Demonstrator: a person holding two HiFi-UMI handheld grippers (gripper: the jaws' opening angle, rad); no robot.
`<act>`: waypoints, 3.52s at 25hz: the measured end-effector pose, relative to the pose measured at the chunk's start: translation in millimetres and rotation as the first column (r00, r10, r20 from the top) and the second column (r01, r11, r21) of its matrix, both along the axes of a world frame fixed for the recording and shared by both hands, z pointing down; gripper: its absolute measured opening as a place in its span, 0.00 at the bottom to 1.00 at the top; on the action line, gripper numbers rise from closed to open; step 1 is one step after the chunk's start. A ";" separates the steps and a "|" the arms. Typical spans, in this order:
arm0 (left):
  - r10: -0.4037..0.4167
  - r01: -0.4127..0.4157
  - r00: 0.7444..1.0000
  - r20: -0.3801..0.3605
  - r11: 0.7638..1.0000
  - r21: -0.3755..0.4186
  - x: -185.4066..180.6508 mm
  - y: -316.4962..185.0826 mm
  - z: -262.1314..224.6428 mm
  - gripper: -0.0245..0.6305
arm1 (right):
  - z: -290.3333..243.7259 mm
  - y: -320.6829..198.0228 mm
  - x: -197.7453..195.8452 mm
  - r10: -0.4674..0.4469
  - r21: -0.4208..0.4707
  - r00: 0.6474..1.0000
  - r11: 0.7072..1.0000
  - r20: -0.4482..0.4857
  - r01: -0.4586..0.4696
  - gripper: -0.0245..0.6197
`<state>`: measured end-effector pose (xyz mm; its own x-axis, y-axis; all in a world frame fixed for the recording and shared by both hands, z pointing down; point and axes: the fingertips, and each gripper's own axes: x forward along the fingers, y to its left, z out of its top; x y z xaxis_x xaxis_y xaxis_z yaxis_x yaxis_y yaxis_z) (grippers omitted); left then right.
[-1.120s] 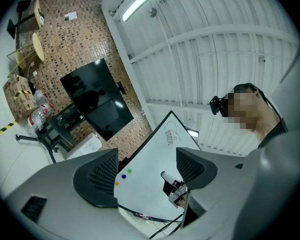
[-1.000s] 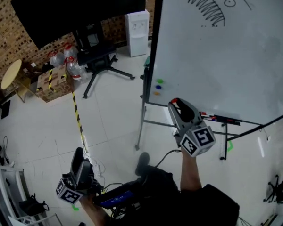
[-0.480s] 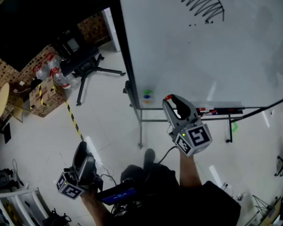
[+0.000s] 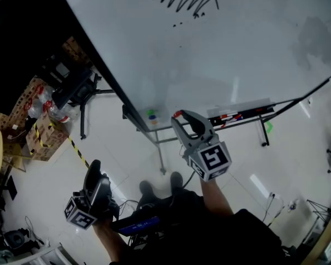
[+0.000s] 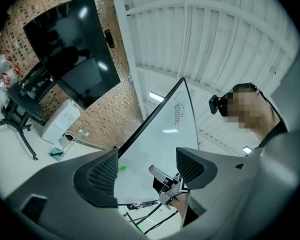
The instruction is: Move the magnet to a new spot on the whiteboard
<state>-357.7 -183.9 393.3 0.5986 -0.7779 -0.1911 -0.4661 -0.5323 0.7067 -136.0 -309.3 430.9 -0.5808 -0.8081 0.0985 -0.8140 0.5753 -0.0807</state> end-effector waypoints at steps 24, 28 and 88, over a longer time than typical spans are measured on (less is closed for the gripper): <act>0.206 -0.202 0.977 -0.063 0.977 0.064 -88.8 -36.4 -11.7 0.58 | 13.6 -37.3 -83.9 0.282 0.069 0.918 0.959 -0.279 -0.274 0.27; 0.204 -0.200 0.977 -0.063 0.978 0.067 -97.3 -37.9 -13.9 0.58 | 13.7 -42.6 -86.1 0.306 0.075 0.905 0.952 -0.294 -0.298 0.27; 0.170 -0.173 0.984 0.057 0.983 0.053 116.3 169.6 -19.8 0.58 | -66.2 231.9 138.6 -0.180 0.091 0.783 0.984 0.596 0.156 0.27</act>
